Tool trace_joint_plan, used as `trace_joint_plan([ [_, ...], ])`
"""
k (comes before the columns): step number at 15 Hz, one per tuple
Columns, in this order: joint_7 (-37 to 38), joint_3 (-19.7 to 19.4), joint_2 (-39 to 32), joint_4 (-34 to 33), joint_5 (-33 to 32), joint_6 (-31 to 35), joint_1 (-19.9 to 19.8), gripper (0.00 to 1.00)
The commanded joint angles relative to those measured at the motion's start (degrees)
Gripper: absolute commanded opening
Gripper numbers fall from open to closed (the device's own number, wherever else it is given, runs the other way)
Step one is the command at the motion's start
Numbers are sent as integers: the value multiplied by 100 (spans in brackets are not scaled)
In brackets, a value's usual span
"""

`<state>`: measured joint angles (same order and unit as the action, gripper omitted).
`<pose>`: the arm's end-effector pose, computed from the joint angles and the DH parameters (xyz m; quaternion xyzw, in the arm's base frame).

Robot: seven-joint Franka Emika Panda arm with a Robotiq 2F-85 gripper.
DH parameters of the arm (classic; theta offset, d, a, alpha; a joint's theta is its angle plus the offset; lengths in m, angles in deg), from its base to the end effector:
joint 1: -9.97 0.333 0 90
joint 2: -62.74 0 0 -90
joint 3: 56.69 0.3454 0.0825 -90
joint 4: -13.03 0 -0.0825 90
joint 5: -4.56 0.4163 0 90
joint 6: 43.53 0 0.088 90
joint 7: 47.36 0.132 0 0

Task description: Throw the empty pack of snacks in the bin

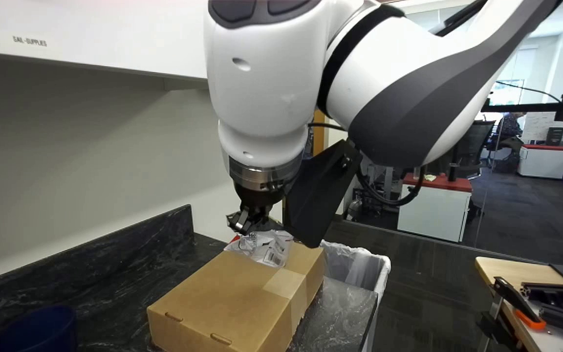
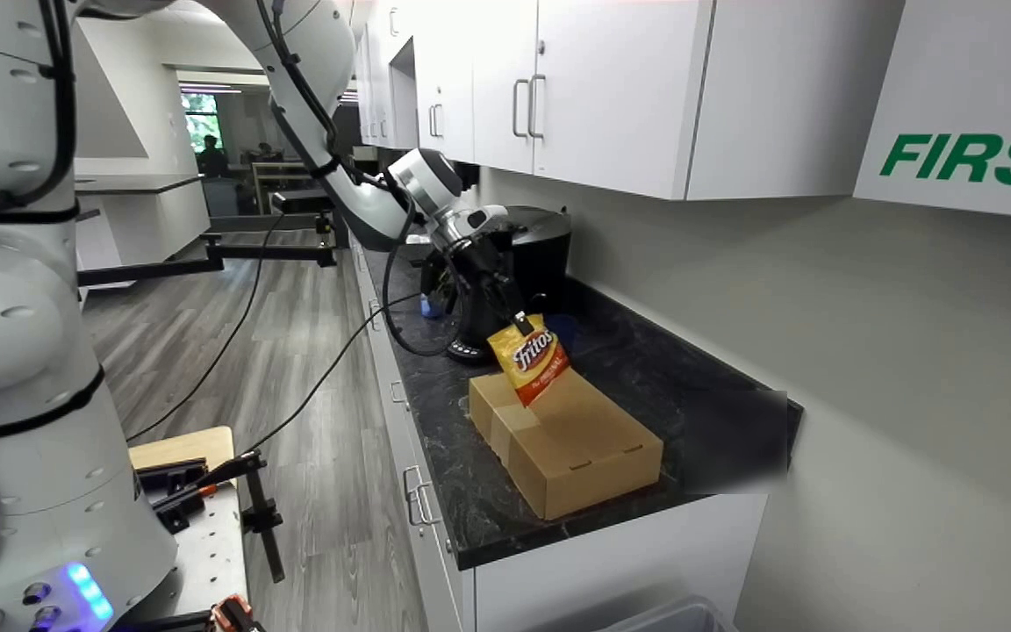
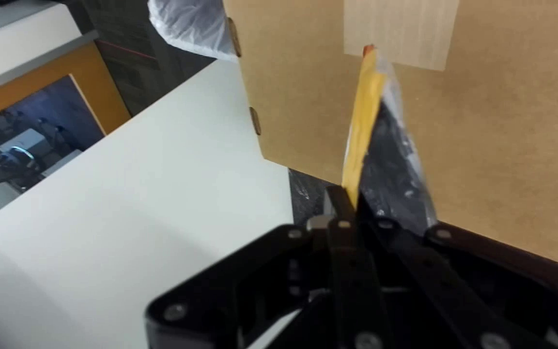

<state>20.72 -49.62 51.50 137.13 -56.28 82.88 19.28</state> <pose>0.5753 0.1195 0.2927 0.9224 -0.0793 0.2039 0.3183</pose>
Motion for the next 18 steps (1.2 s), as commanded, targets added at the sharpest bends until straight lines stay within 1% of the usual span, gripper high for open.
trace_joint_plan([
  [1, 94, 110, 374, 44, 247, -1028, 244, 0],
  [6, 170, 298, 445, -133, 335, -2186, 416, 0],
  [8, 243, 311, 474, -145, 334, -2497, 407, 0],
  [10, 312, 291, 582, -72, 420, -2485, 326, 0],
  [12, 245, 245, 761, 26, 744, -2202, 197, 0],
  [15, -43, 147, 1091, 147, 1621, -1618, -6, 0],
  [17, -82, 66, 1271, 187, 2119, -1410, -97, 0],
  [18, -79, 16, 1364, 227, 2251, -1357, -138, 0],
])
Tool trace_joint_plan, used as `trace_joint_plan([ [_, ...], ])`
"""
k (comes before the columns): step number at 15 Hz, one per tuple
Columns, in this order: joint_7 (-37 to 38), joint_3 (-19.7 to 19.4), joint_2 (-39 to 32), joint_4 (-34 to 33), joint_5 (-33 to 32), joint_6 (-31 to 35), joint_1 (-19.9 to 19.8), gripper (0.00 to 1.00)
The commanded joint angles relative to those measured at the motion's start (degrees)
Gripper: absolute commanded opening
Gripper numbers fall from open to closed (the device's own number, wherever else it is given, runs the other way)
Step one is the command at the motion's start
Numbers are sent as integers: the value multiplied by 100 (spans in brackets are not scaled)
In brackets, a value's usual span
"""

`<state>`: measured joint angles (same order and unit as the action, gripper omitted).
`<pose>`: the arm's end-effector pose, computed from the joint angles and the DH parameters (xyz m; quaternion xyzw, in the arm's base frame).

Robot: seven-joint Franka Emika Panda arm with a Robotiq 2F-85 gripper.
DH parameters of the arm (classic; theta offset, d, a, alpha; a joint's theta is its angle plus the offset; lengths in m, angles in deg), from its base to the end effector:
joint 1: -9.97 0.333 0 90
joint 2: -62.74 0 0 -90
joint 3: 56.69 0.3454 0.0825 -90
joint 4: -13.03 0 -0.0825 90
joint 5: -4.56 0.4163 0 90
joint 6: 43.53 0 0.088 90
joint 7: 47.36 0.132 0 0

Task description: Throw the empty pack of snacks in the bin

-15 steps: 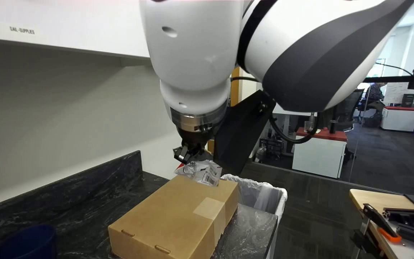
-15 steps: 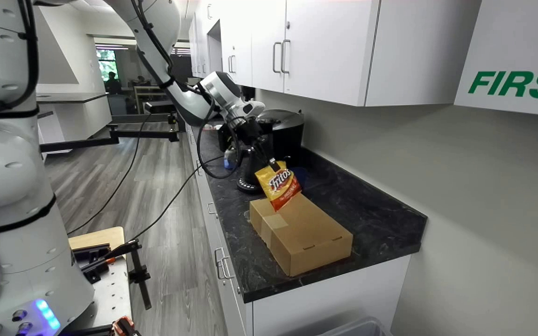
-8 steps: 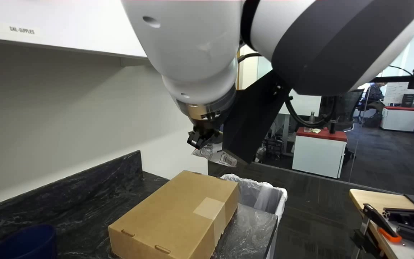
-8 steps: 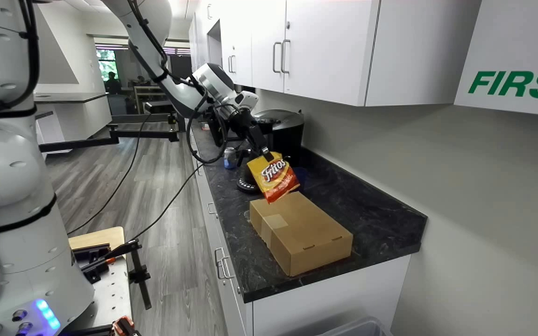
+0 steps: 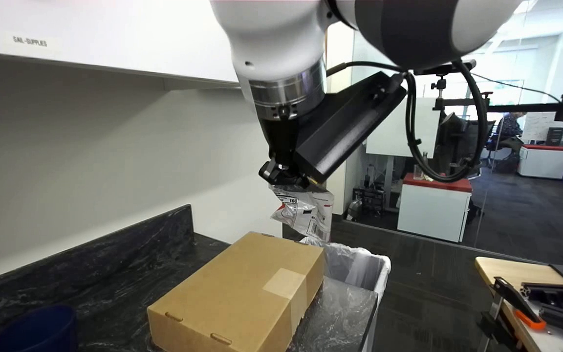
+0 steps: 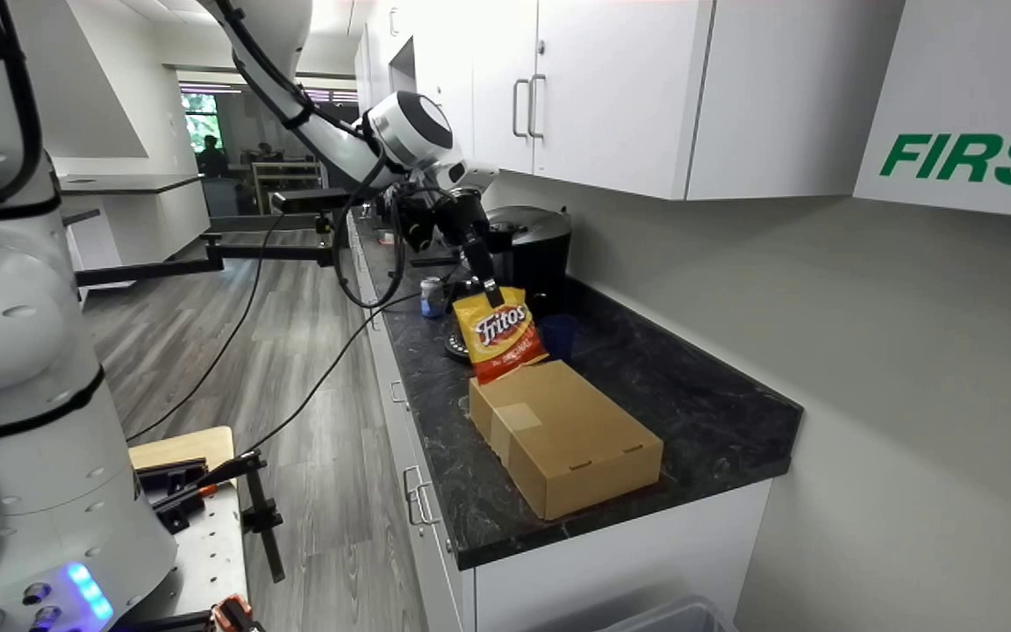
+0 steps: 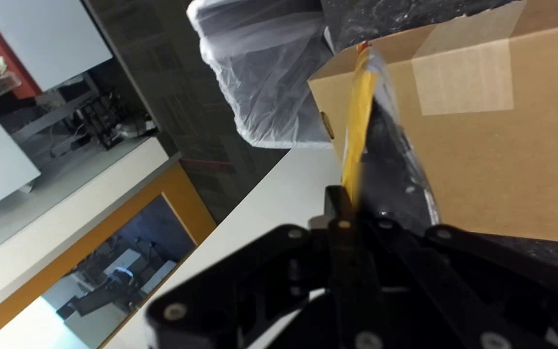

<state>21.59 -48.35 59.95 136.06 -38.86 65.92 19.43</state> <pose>0.5414 0.1048 0.3667 0.9048 -0.2425 0.1273 0.3261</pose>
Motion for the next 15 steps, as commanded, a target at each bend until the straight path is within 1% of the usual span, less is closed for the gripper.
trace_joint_plan([
  [1, -147, -142, 593, 342, 571, 315, -173, 0],
  [4, -110, -227, 827, 420, 672, 250, -276, 0],
  [8, -90, -344, 1134, 621, 596, 223, -438, 0],
  [15, -163, -663, 1653, 943, 515, 256, -871, 0],
])
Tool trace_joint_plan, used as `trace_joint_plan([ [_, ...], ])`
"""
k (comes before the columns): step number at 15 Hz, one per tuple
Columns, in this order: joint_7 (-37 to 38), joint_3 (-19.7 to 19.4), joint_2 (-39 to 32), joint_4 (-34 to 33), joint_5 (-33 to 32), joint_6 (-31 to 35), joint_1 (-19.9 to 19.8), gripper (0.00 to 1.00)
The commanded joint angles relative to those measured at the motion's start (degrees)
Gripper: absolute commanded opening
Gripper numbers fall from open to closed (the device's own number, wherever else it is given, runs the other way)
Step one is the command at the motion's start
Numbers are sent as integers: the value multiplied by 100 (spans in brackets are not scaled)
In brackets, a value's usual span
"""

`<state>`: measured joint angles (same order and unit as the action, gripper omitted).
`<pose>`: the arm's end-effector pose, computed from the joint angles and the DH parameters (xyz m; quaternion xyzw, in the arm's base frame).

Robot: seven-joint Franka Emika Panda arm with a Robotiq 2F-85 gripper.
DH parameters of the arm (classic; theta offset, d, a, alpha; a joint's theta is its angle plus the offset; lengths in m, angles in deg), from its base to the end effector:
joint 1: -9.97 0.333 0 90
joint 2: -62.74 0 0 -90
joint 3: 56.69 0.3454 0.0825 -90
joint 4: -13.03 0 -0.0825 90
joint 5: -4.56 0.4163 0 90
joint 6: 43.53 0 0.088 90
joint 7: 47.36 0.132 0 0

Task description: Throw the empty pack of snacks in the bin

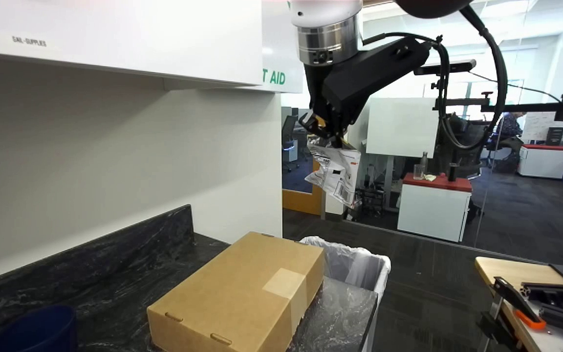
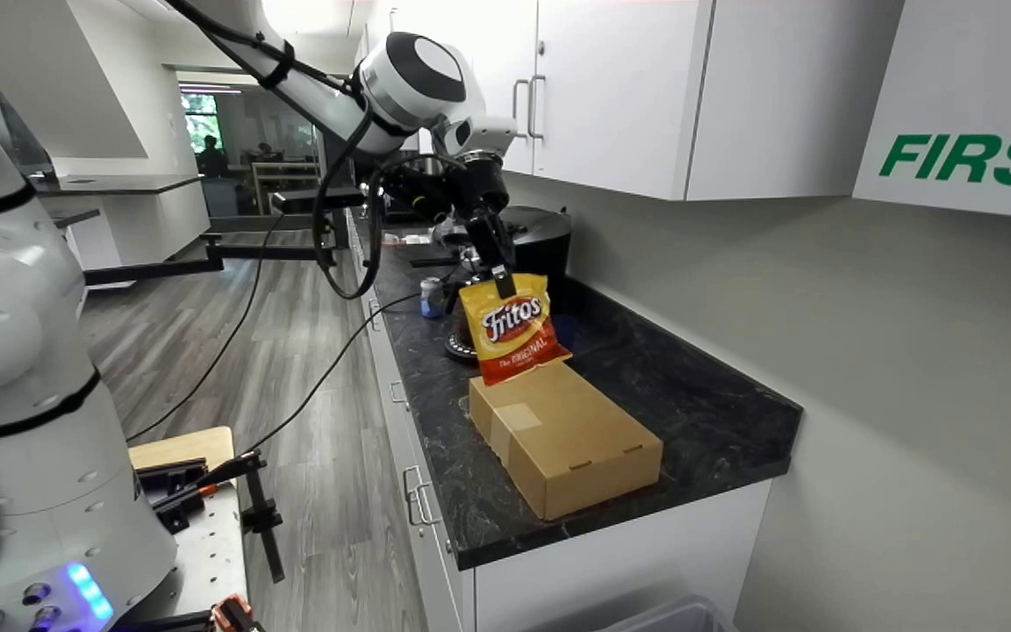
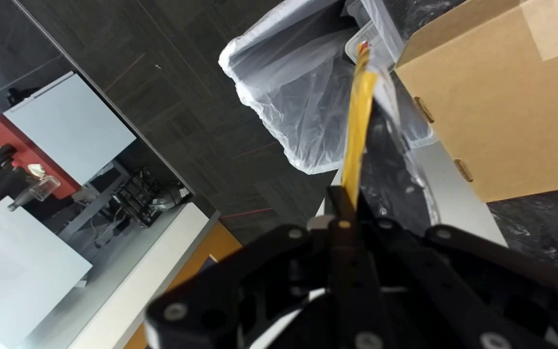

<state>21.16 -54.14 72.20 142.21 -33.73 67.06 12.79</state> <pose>0.5060 -0.0097 0.4259 0.8741 -0.3742 0.1198 0.2856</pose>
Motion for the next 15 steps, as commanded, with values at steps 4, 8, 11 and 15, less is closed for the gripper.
trace_joint_plan([
  [4, -434, -277, 497, 357, -34, 319, -434, 0],
  [8, -845, -576, 330, 207, -25, 691, -725, 0],
  [11, -1198, -856, 196, 104, 30, 1011, -994, 0],
  [15, -1589, -1198, 79, 64, 163, 1416, -1329, 0],
])
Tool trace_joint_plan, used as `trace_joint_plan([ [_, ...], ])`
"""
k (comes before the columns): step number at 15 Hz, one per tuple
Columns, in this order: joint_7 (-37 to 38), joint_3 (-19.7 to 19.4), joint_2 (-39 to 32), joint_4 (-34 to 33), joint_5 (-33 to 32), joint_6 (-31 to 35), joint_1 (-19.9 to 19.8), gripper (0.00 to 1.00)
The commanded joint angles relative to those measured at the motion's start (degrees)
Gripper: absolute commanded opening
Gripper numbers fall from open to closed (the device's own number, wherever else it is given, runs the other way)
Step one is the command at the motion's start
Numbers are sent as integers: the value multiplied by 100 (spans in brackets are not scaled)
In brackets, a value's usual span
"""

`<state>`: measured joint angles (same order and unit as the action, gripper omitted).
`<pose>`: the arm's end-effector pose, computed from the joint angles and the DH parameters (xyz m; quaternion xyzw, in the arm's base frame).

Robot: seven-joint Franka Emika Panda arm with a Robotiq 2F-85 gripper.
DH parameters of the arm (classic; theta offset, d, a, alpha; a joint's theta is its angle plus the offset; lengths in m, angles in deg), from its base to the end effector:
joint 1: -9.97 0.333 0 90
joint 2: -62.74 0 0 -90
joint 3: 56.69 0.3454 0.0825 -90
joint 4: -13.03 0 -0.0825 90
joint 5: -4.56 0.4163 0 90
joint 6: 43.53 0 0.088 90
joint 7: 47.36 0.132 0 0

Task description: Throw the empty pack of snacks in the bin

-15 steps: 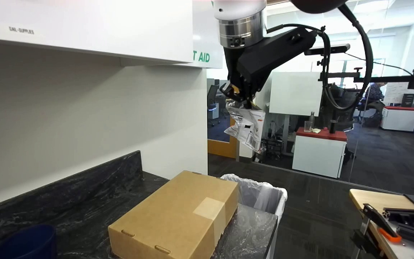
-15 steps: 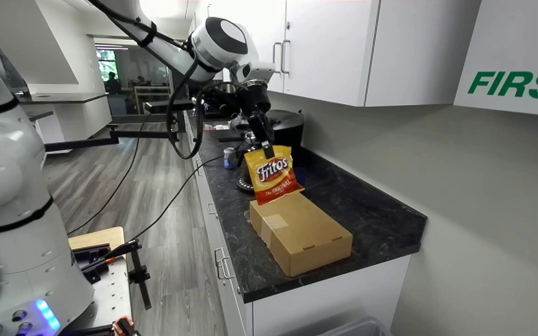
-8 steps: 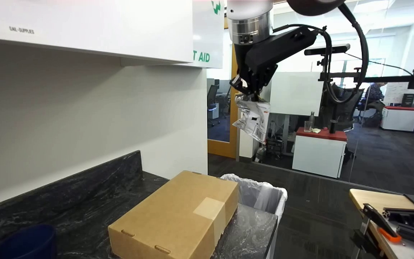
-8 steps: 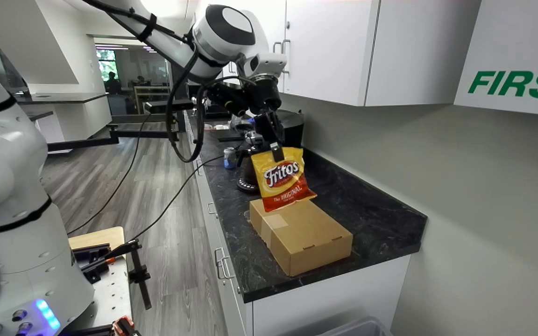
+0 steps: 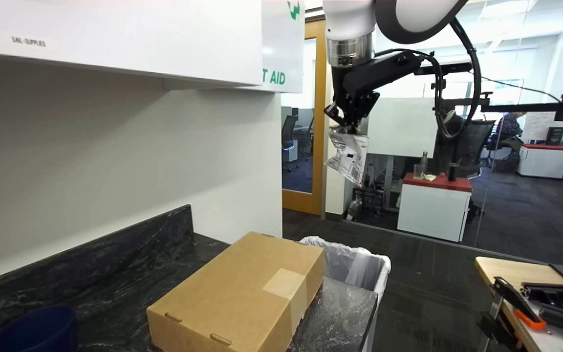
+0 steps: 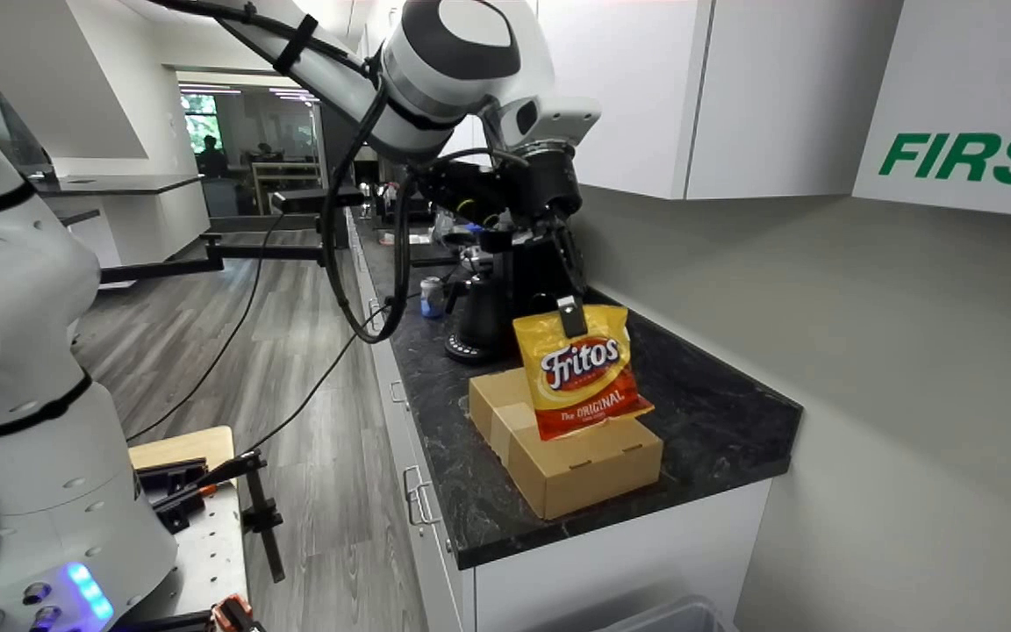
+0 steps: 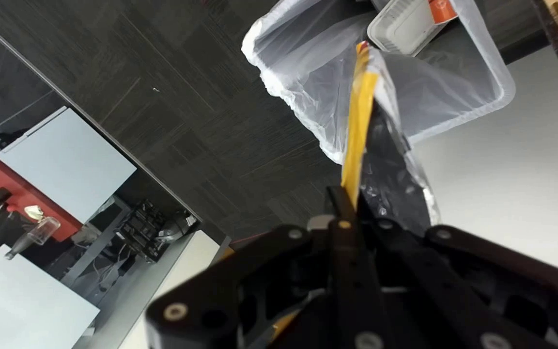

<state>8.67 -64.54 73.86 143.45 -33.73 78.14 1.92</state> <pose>0.4869 -0.1828 0.4382 0.8656 -0.4211 0.1126 0.2463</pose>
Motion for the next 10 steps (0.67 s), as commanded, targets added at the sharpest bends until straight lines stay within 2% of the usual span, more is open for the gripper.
trace_joint_plan([
  [1, -465, -257, -78, -51, 199, 387, -331, 0],
  [6, -1016, -601, -353, -141, 479, 565, -659, 0],
  [10, -1417, -699, -599, -147, 743, 599, -753, 0],
])
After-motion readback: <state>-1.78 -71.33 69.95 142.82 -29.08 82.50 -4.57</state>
